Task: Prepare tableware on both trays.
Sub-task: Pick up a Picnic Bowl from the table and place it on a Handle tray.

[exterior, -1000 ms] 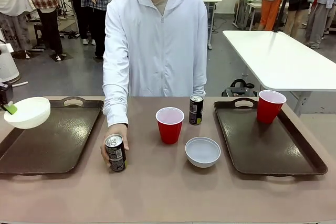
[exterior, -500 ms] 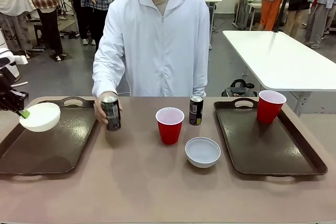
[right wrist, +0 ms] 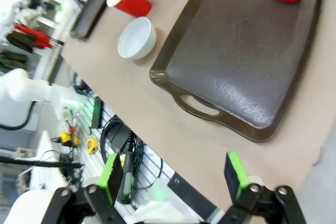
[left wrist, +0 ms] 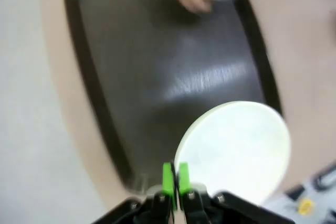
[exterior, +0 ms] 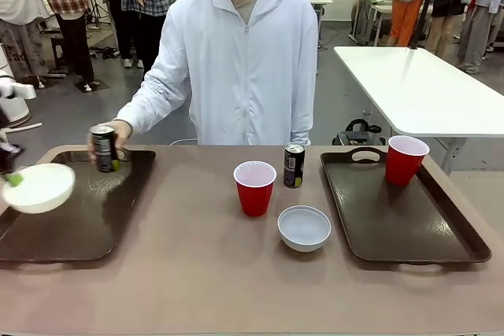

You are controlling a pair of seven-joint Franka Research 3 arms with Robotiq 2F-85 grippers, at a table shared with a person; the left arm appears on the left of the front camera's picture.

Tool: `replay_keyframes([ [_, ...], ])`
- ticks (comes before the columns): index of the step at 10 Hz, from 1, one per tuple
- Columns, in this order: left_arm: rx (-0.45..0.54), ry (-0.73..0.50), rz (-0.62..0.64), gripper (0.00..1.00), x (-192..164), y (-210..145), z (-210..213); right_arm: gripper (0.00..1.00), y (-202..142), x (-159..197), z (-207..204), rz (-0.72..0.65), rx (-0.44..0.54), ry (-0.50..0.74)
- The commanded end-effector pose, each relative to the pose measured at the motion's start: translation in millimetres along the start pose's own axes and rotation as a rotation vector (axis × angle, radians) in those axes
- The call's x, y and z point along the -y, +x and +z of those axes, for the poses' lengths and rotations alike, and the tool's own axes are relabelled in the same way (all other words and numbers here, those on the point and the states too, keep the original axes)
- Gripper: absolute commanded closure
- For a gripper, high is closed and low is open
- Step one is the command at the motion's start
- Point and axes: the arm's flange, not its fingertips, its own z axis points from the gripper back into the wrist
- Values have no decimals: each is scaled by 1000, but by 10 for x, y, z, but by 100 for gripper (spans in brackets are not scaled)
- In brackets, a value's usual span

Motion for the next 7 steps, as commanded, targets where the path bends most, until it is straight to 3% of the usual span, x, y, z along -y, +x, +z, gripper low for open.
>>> replay_keyframes([
  [1,31,42,-64,100,88,-894,472,0,0,6,-8,12,14,16],
  [7,33,-53,11,100,-117,-1068,75,0,0,6,-8,12,14,16],
])
